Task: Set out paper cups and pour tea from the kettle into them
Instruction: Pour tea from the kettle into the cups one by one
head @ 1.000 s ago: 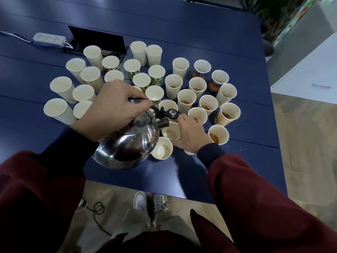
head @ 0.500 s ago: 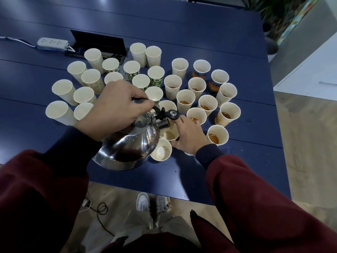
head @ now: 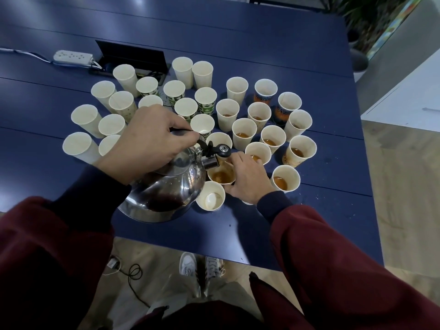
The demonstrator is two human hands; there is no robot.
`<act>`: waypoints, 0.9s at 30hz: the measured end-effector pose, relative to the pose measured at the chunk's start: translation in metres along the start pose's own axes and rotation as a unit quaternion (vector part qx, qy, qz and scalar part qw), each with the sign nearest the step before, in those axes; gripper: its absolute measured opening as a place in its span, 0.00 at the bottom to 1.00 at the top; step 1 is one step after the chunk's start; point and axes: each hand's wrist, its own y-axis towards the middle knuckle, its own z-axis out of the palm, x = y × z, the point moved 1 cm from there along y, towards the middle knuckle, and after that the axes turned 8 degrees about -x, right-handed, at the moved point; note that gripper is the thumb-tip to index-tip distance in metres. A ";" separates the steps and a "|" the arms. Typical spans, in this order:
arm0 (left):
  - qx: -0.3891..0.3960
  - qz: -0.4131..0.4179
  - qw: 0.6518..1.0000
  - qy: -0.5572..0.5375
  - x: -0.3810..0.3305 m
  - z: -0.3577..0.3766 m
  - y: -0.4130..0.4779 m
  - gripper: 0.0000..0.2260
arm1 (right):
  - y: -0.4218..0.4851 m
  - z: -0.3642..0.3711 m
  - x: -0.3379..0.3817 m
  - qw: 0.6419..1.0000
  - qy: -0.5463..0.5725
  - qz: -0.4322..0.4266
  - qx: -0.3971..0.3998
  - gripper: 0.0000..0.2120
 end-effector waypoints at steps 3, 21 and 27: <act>0.002 -0.007 1.000 -0.007 0.001 -0.002 -0.003 0.17 | 0.000 -0.001 0.001 1.000 -0.002 -0.005 -0.008 0.30; -0.060 -0.084 0.990 -0.095 0.021 -0.020 -0.021 0.04 | -0.036 -0.015 0.000 0.999 -0.030 0.006 -0.029 0.35; -0.028 -0.069 0.992 -0.102 0.031 -0.031 -0.032 0.04 | -0.056 -0.004 0.024 0.997 -0.031 -0.012 -0.074 0.32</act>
